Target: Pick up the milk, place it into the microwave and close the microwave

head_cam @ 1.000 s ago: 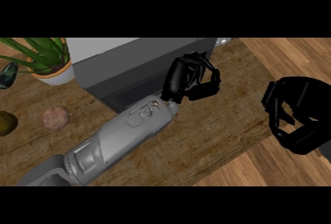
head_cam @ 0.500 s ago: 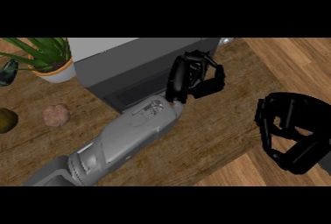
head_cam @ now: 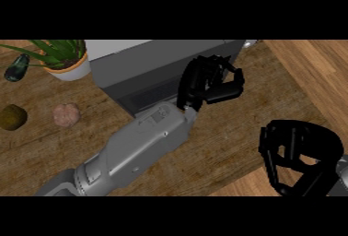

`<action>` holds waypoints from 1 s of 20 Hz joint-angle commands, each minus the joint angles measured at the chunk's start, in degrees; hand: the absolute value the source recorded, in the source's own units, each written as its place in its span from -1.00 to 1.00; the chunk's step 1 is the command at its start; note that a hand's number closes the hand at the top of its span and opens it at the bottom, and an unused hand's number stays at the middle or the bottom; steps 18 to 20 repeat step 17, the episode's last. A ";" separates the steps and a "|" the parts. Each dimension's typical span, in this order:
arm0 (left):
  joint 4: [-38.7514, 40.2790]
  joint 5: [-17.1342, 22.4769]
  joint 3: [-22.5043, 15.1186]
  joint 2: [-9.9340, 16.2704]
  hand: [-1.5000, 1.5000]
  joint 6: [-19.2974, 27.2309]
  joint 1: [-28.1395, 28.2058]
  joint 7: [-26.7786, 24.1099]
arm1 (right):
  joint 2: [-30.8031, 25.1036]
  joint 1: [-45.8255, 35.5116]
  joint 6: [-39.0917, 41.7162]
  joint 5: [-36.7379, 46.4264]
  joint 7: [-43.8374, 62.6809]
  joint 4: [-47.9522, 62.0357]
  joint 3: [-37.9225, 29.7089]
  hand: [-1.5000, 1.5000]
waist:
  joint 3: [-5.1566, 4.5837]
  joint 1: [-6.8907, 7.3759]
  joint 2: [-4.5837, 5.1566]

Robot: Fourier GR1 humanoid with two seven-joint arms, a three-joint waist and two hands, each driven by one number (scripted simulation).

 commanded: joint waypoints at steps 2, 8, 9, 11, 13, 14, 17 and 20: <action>5.85 5.92 6.19 0.11 1.00 -3.17 5.16 -1.05 | 1.30 2.77 -0.72 -0.25 -0.53 -3.61 1.47 1.00 | -0.51 2.57 0.03; 7.51 8.51 5.18 1.68 1.00 -9.80 6.99 -3.02 | 2.57 6.88 -2.91 0.99 -0.42 -7.29 3.27 1.00 | -0.54 4.17 -0.21; 8.18 8.85 4.81 1.58 1.00 -10.64 7.13 -3.07 | 2.30 7.25 -3.02 0.88 -0.35 -7.42 3.07 1.00 | -0.46 4.57 -0.13; 8.68 9.27 4.09 2.52 1.00 -12.73 7.75 -3.55 | 3.08 8.79 -4.12 1.26 -0.45 -8.95 3.77 1.00 | -0.48 4.54 -0.27; 9.15 9.80 3.89 3.00 1.00 -14.79 7.96 -4.15 | 3.10 9.33 -4.71 1.91 -0.26 -10.48 4.07 1.00 | -0.55 5.07 -0.38; 9.59 10.07 3.86 2.31 1.00 -15.01 8.07 -4.72 | 3.63 10.70 -5.34 2.55 -0.29 -10.52 4.80 1.00 | -0.41 5.14 -0.49; 10.36 11.06 3.51 2.49 1.00 -17.40 8.69 -5.18 | 4.35 11.57 -6.71 3.41 0.12 -13.03 5.72 1.00 | -0.54 5.84 -0.55; 10.36 11.06 3.51 2.49 1.00 -17.40 8.69 -5.18 | 4.35 11.57 -6.71 3.41 0.12 -13.03 5.72 1.00 | -0.54 5.84 -0.55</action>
